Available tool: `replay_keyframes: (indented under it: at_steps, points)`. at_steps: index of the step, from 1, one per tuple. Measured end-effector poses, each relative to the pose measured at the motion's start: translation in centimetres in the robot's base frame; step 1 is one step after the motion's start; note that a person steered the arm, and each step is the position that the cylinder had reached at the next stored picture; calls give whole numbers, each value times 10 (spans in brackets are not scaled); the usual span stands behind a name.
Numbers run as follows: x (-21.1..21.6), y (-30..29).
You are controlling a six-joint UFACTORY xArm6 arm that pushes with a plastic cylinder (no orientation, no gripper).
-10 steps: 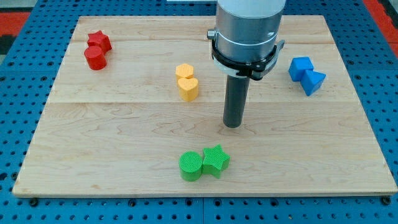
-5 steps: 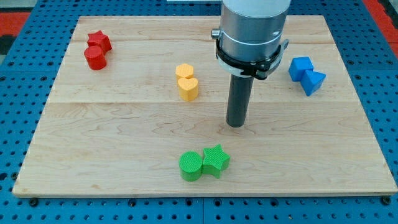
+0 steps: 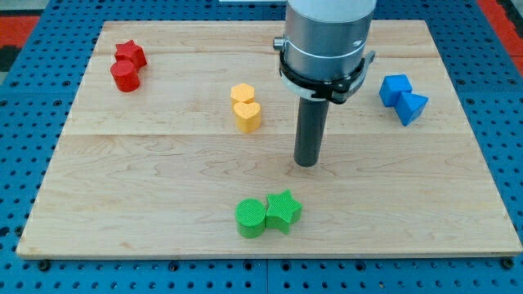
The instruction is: Nudge the blue triangle slightly down
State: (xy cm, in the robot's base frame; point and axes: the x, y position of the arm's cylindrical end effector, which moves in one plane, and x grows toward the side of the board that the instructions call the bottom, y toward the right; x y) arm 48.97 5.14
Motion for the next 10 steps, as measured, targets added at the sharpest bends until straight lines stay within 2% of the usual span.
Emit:
replay_keyframes:
  at_steps: [1,2,3,4,5,6,7,8,9,10]
  points:
    - [0,3]
    - [-13,53]
    - [-36,108]
    - [-13,218]
    - [-57,262]
    - [-104,232]
    - [-94,156]
    - [-103,96]
    - [-103,174]
    - [-103,228]
